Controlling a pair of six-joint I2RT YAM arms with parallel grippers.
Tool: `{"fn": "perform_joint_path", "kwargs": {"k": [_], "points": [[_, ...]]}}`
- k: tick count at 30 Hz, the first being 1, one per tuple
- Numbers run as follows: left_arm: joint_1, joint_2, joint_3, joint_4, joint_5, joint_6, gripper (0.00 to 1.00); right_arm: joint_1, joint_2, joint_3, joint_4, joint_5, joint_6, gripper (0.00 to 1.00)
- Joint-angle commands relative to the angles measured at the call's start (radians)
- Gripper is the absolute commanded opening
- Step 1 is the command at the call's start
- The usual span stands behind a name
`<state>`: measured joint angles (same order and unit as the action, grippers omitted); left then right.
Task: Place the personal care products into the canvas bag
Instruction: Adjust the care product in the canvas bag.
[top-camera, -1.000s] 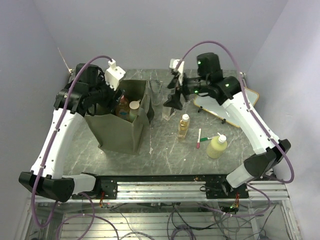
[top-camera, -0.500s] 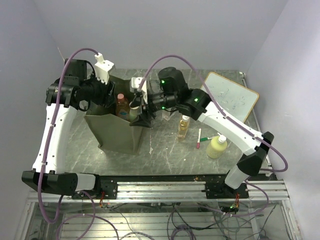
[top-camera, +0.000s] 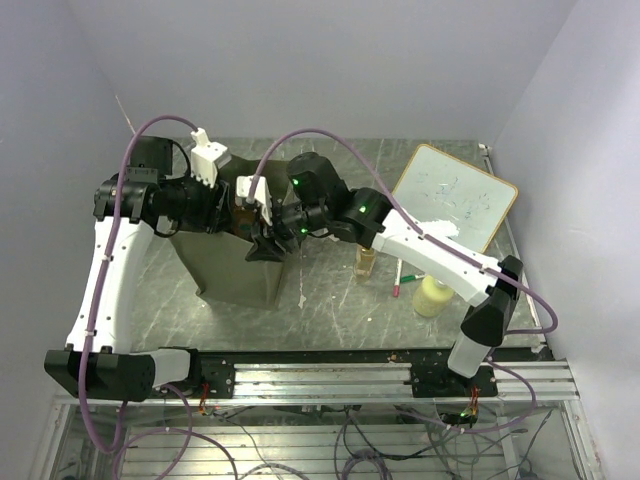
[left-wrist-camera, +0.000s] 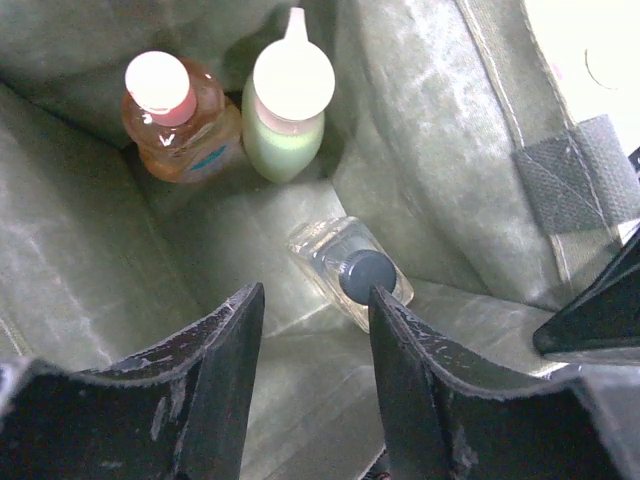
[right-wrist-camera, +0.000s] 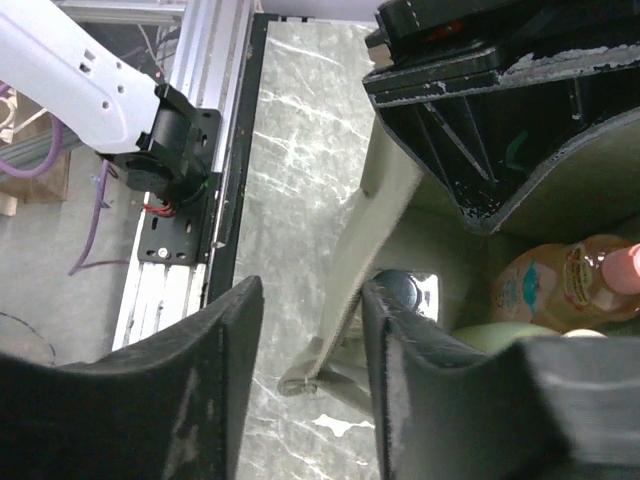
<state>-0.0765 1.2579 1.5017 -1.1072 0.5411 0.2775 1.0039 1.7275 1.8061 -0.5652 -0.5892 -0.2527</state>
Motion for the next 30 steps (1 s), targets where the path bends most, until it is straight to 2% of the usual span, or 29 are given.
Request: {"fn": "perform_joint_path", "kwargs": {"k": [1,7,10,20,30], "points": [[0.012,-0.046,-0.016,-0.070,0.085,0.072,0.55,0.015,0.016,-0.007,-0.002,0.009,-0.018,0.39],[0.012,-0.070,-0.025,-0.173,0.132,0.182,0.46,0.025,0.007,-0.047,-0.006,-0.030,-0.032,0.14],[0.011,-0.088,-0.058,-0.196,0.135,0.227,0.44,0.031,-0.008,-0.103,-0.002,-0.049,-0.034,0.06],[0.011,-0.144,-0.210,-0.116,0.113,0.268,0.41,0.034,-0.009,-0.218,0.018,-0.056,-0.026,0.03],[0.011,-0.105,-0.242,-0.060,0.050,0.370,0.44,0.021,-0.021,-0.339,0.063,-0.038,-0.110,0.01]]}}
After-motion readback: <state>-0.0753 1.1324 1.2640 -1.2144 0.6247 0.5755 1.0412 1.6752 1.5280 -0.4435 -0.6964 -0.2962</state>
